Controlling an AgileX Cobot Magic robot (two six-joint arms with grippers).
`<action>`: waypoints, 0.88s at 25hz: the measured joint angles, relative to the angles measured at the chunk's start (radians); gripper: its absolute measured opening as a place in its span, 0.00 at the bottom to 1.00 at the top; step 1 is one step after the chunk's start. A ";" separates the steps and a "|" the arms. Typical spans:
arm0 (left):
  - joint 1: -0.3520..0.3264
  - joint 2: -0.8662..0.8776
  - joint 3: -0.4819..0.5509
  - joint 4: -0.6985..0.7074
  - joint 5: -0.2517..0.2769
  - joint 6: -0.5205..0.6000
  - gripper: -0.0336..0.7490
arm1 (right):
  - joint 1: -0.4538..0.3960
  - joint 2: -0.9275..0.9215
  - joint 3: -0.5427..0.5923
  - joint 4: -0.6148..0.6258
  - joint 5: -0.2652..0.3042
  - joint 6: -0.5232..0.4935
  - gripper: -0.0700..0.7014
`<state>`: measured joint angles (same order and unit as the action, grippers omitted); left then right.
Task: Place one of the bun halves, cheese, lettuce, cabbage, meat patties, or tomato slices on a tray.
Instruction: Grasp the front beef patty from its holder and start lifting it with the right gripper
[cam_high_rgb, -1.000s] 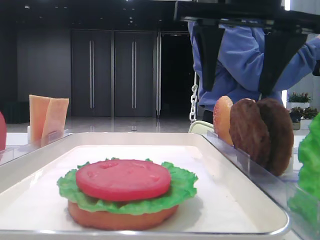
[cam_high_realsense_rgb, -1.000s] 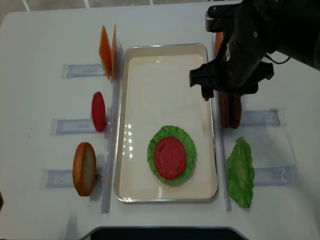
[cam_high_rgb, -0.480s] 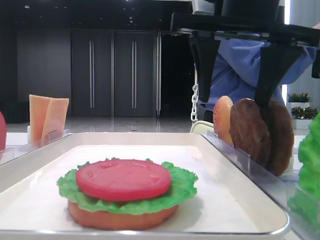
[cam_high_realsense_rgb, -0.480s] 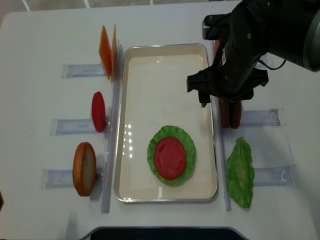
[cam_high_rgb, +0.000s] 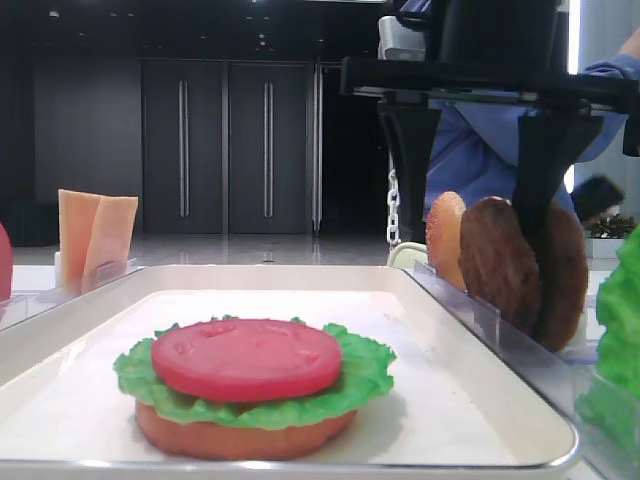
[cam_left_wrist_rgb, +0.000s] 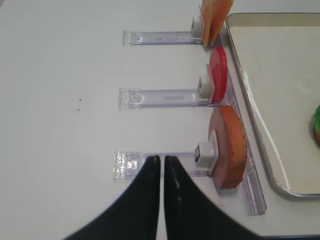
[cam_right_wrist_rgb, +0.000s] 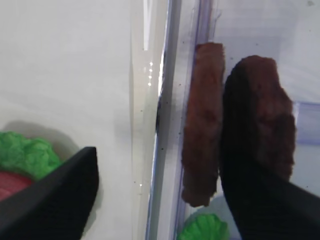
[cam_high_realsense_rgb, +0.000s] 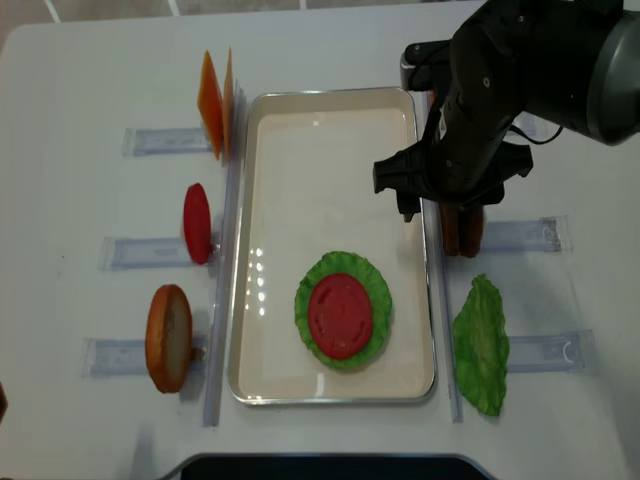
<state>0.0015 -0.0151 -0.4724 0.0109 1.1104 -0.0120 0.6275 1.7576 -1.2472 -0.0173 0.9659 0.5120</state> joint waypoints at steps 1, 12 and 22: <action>0.000 0.000 0.000 0.000 0.000 0.000 0.06 | 0.000 0.000 0.000 -0.008 0.000 -0.001 0.77; 0.000 0.000 0.000 0.000 0.000 0.000 0.06 | 0.000 0.035 -0.001 -0.046 -0.010 -0.003 0.71; 0.000 0.000 0.000 0.000 0.000 0.000 0.06 | 0.000 0.035 -0.001 -0.097 -0.008 -0.003 0.31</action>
<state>0.0015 -0.0151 -0.4724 0.0109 1.1104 -0.0120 0.6275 1.7927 -1.2485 -0.1144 0.9582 0.5091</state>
